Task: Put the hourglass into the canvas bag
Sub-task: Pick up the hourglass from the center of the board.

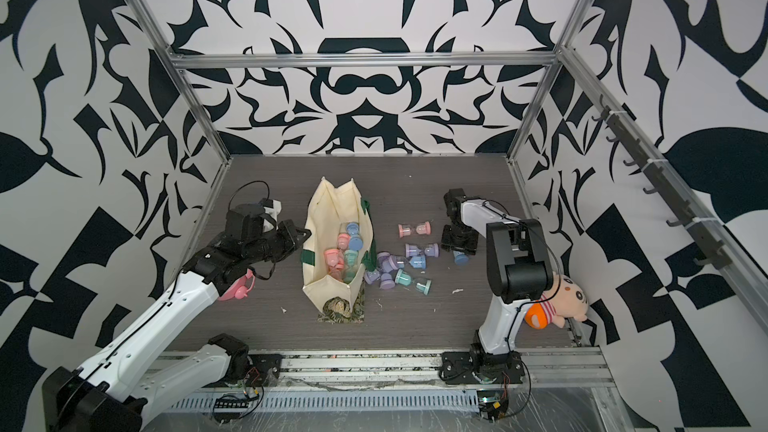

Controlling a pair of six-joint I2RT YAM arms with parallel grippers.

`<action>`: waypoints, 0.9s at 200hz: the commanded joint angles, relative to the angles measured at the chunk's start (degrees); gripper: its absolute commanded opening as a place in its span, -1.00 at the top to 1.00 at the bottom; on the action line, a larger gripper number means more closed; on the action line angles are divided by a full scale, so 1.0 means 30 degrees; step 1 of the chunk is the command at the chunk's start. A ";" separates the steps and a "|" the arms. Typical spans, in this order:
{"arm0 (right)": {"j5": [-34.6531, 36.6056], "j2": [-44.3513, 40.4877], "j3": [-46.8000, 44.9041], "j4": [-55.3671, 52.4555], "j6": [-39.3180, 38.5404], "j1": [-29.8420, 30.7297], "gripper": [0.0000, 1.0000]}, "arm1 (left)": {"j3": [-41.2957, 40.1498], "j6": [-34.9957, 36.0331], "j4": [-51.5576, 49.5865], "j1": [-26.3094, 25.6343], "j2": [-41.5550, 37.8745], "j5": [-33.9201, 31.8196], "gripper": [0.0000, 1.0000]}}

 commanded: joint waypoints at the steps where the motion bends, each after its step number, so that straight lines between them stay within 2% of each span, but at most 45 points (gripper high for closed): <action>1: -0.0866 -0.0770 -0.0803 0.0084 0.0575 0.0004 -0.05 | -0.0073 0.0217 -0.0104 -0.0048 0.0020 0.0241 1.00; 43: -0.1180 -0.1857 -0.1857 0.0428 0.1034 0.0010 0.31 | -0.0106 0.0188 -0.0179 -0.0041 0.0051 0.0242 1.00; 68: -0.1235 -0.2800 -0.2034 0.0187 0.1214 -0.0025 0.68 | -0.0105 0.0171 -0.0196 -0.0056 -0.0033 0.0239 1.00; 97: -0.1602 -0.4733 -0.2094 -0.0242 0.1494 0.0014 0.98 | -0.0087 0.0160 -0.0196 -0.0066 -0.0035 0.0157 0.98; 123: -0.2419 -0.7217 -0.1848 -0.0654 0.1919 0.0117 1.00 | -0.0054 0.0082 -0.0341 -0.0066 -0.0065 0.0071 0.91; 146: -0.2364 -0.9207 -0.0597 -0.1595 0.2462 0.1044 1.00 | 0.0166 0.0100 -0.0543 -0.0041 -0.0210 -0.0015 0.80; 160: -0.1773 -0.9990 0.0550 -0.2346 0.2965 0.2264 1.00 | 0.0303 0.0156 -0.0689 -0.0044 -0.0335 -0.0110 0.77; 180: -0.0407 -1.0444 0.2911 -0.3402 0.3872 0.5089 1.00 | 0.0401 0.0182 -0.0795 -0.0059 -0.0390 -0.0149 0.72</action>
